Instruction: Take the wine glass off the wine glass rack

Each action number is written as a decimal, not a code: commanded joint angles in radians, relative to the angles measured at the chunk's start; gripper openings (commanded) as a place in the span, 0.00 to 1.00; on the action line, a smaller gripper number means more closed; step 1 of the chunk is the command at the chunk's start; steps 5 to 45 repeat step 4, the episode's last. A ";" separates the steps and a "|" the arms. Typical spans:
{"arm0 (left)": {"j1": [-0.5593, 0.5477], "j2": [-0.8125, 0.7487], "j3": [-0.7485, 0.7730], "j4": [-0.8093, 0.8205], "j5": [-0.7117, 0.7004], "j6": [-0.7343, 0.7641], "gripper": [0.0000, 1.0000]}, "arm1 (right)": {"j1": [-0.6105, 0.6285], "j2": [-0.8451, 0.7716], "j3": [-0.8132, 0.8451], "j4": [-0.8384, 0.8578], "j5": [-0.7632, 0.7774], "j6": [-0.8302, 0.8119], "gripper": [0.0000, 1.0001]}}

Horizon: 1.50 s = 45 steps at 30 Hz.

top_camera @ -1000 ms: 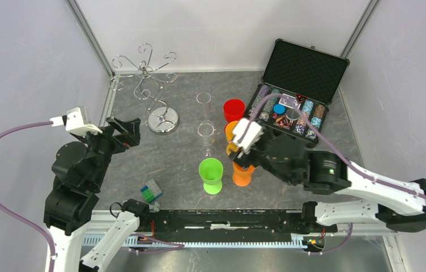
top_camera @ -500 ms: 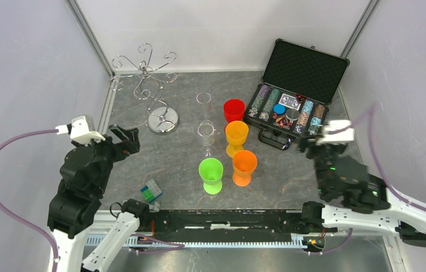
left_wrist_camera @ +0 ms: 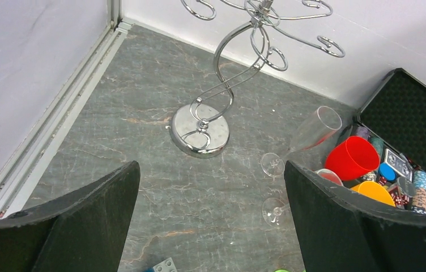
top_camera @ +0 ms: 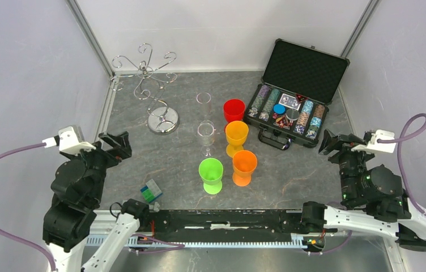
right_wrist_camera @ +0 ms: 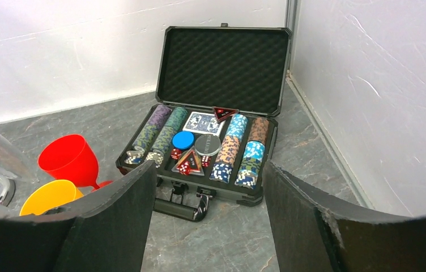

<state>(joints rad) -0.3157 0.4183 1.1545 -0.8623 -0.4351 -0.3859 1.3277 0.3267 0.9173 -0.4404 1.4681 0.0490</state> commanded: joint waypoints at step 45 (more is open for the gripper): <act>0.000 -0.011 0.006 0.024 -0.033 0.044 1.00 | 0.002 0.002 -0.013 -0.022 0.014 0.052 0.74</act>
